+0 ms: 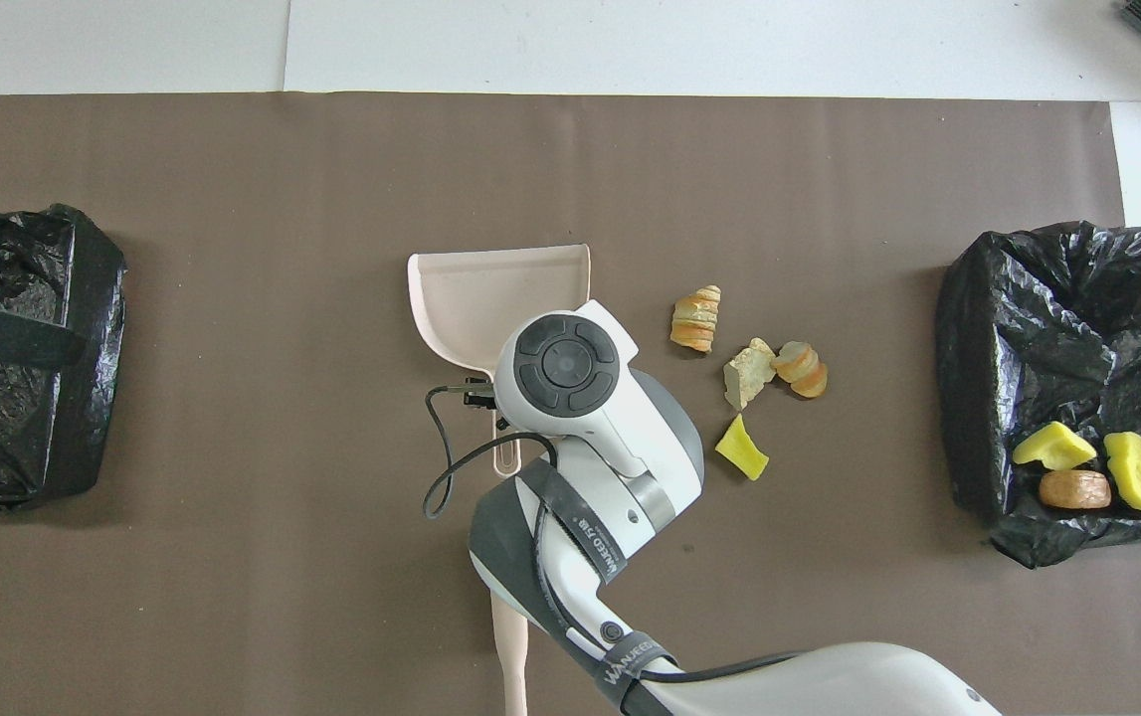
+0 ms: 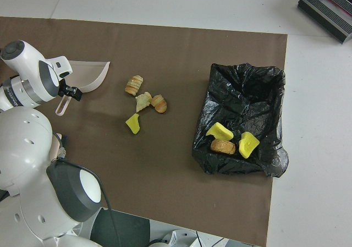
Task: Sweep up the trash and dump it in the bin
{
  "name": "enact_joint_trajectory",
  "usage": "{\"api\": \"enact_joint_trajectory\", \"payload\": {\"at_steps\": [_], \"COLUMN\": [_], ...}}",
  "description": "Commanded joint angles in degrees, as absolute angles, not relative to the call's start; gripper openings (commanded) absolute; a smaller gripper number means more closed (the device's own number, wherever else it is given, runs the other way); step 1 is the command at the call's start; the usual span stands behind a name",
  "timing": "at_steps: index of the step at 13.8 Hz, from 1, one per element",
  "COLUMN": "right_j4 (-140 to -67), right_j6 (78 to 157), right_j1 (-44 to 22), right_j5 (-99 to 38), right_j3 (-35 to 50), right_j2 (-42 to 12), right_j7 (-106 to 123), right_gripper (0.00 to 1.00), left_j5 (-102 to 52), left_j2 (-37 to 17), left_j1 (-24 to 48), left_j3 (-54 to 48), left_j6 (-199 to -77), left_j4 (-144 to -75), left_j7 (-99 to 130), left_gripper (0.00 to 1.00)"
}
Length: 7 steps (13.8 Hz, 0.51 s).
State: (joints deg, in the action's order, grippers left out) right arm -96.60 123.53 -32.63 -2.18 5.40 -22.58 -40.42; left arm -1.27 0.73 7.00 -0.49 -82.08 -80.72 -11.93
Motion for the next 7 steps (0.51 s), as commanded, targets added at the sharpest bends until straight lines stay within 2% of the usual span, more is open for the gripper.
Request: {"api": "enact_joint_trajectory", "payload": {"at_steps": [1,4,7], "right_j4": [-98.09,-100.36,-109.66], "right_j6": [116.75,104.98,102.83], "right_j1": [-32.25,-32.78,-36.98], "right_j5": [-3.78,-4.22,-8.61], "right_j3": [5.71,5.71,5.71], "right_j2": [-16.37,-8.91,0.50], "right_j7": [-38.67,-39.11,-39.81], "right_gripper": [1.00,1.00,1.00], "left_j5": [-0.70,-0.70,-0.44], "left_j2": [1.15,-0.08,-3.50], "left_j1": [6.50,7.12,10.44], "left_j3": [-0.88,-0.88,-1.14], "left_j6": [-85.25,-88.49,-94.37], "left_j4": [-81.56,-82.26,-83.84], "left_j7": [-11.78,-11.78,-7.06], "left_gripper": [1.00,1.00,1.00]}}
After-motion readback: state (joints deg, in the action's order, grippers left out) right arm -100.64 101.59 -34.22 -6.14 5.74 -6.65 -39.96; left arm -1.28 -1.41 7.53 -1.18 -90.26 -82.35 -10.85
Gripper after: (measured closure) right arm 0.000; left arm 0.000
